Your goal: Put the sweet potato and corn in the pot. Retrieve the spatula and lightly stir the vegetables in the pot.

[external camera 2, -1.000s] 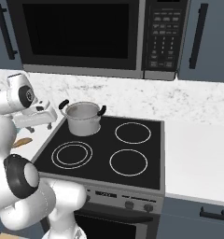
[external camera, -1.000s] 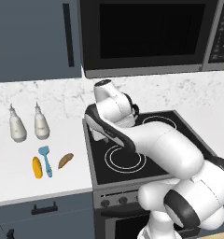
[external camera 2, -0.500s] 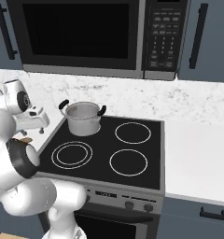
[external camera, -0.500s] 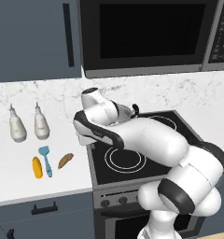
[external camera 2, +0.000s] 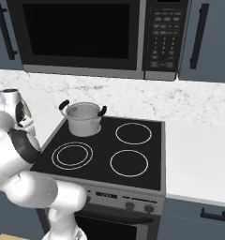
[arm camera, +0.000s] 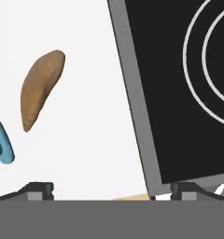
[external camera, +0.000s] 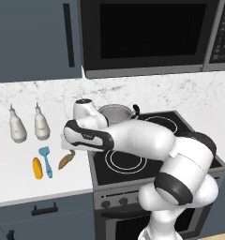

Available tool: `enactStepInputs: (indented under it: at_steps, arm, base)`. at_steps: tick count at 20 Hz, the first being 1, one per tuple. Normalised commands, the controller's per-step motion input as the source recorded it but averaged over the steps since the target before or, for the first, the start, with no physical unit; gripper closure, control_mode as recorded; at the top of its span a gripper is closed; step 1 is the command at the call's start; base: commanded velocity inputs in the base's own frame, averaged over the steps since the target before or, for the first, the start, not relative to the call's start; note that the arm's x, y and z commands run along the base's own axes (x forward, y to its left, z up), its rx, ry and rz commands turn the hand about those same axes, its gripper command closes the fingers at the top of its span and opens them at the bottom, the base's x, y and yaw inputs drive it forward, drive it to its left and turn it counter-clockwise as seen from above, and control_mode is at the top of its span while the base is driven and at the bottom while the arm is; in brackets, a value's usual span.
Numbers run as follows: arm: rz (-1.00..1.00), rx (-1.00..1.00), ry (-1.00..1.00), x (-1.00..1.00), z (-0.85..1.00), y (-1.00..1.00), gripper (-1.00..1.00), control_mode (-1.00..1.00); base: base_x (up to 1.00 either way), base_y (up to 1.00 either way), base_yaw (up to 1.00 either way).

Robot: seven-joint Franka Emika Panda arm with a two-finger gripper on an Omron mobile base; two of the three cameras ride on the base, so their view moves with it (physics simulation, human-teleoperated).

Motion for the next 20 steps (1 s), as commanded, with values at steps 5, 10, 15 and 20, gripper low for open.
enactStepInputs:
  at_steps: [5, 10, 15, 20]
  arm:
    - [-0.21, 0.0, -0.02, 0.11, -0.21, 0.36, -1.0, -1.0]
    - [-0.01, 0.0, 0.03, 0.11, -0.04, 0.01, -1.0, -1.0]
    - [-0.06, 0.0, 0.0, 0.33, -0.32, 0.11, -1.0, -1.0]
    - [-0.07, 0.0, 0.0, 0.3, -0.35, 0.23, -1.0, -1.0]
  base:
    - [0.0, 0.0, 0.0]
    - [0.0, 0.0, 0.0]
    - [0.0, 0.0, 0.0]
    - [0.0, 0.0, 0.0]
